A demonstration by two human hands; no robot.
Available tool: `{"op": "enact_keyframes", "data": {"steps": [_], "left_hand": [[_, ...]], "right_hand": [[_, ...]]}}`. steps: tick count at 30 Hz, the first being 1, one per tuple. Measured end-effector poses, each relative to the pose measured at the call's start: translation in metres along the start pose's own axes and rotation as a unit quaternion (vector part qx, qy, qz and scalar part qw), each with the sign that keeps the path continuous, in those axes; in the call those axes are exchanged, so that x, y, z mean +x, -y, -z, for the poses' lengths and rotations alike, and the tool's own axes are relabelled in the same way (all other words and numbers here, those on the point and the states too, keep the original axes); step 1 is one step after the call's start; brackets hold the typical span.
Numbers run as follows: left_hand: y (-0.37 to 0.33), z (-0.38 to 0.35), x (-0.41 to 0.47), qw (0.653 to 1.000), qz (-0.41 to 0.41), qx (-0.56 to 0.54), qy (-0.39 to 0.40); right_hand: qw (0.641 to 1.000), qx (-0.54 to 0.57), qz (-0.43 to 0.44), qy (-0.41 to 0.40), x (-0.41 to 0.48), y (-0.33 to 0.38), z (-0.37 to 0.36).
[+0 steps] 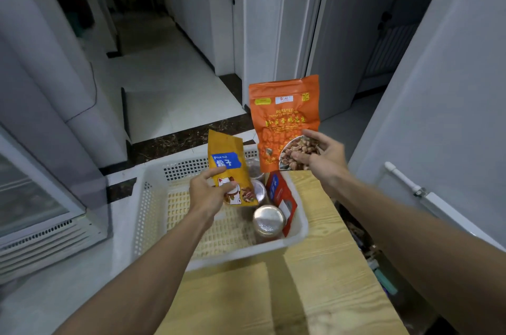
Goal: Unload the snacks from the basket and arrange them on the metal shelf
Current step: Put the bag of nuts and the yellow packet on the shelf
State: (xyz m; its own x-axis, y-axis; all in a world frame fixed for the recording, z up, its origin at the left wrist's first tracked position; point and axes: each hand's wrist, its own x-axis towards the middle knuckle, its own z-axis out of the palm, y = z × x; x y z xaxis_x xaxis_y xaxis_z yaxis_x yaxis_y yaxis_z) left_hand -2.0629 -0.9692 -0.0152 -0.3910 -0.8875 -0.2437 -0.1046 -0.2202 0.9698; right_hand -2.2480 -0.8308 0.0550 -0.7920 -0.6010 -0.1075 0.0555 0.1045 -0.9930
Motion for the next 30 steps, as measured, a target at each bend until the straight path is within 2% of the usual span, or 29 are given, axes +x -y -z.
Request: {"op": "enact_keyframes", "data": {"steps": [6, 17, 23, 30], "left_hand": [[-0.01, 0.051, -0.06, 0.999, -0.037, -0.016, 0.028], [-0.017, 0.123, -0.218, 0.984, -0.085, -0.084, 0.134], [-0.031, 0.109, -0.3, 0.965, -0.099, -0.101, 0.221], [-0.047, 0.041, -0.404, 0.925, -0.107, -0.109, 0.348]], "right_hand": [[0.999, 0.004, 0.034, -0.011, -0.086, 0.014, -0.015], [0.993, 0.025, 0.064, -0.096, -0.304, 0.033, -0.006], [0.98, 0.024, 0.102, -0.17, -0.406, 0.058, 0.042], [0.943, 0.015, 0.147, -0.299, -0.518, 0.073, 0.146]]}}
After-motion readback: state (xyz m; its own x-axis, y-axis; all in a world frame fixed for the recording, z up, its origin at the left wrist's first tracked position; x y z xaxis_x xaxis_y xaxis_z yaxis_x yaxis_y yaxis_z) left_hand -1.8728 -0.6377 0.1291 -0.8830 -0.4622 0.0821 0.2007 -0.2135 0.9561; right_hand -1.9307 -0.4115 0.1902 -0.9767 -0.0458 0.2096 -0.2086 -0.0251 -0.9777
